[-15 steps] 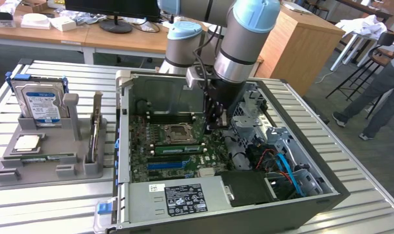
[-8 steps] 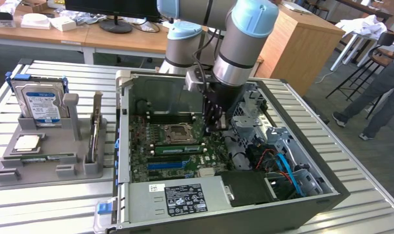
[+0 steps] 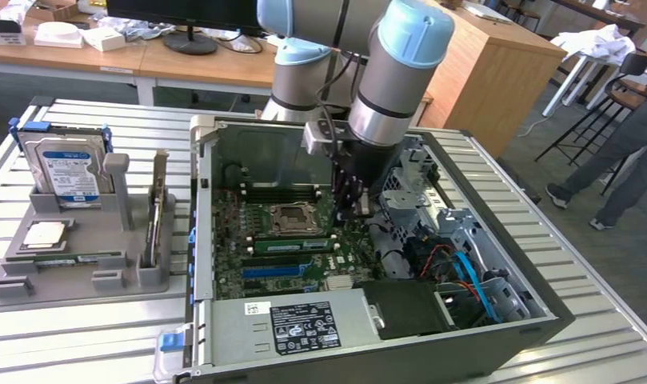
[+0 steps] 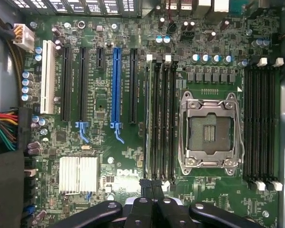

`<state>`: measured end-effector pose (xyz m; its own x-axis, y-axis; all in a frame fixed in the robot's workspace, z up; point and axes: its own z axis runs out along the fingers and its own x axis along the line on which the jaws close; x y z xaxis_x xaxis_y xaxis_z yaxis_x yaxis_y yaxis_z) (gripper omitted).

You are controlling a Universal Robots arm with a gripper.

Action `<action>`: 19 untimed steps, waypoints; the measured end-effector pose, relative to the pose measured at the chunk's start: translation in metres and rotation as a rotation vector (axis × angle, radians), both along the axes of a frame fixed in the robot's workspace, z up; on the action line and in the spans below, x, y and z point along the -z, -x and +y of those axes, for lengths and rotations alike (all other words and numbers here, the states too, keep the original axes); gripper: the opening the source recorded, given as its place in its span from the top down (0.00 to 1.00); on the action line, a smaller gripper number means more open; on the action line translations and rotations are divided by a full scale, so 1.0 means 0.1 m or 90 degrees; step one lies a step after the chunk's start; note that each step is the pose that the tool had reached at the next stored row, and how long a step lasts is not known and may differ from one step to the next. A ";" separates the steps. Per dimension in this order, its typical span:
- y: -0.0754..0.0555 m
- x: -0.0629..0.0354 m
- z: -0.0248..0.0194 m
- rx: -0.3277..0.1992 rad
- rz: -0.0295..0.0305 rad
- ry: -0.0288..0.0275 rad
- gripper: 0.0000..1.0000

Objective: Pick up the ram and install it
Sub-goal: 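Press down the ram until it locks into place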

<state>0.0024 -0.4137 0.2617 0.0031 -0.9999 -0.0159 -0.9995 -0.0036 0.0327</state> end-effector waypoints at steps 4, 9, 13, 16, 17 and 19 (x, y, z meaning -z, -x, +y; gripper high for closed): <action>0.00 0.036 0.000 0.000 0.0000 0.0001 0.90; 0.00 0.079 0.000 0.000 0.0000 0.0000 0.90; 0.00 0.110 0.000 0.000 0.0000 0.0001 0.90; 0.00 0.133 0.000 0.000 0.0000 0.0001 0.90; 0.00 0.141 0.000 0.000 0.0000 0.0000 0.90; 0.00 0.156 0.000 0.000 0.0000 0.0000 0.90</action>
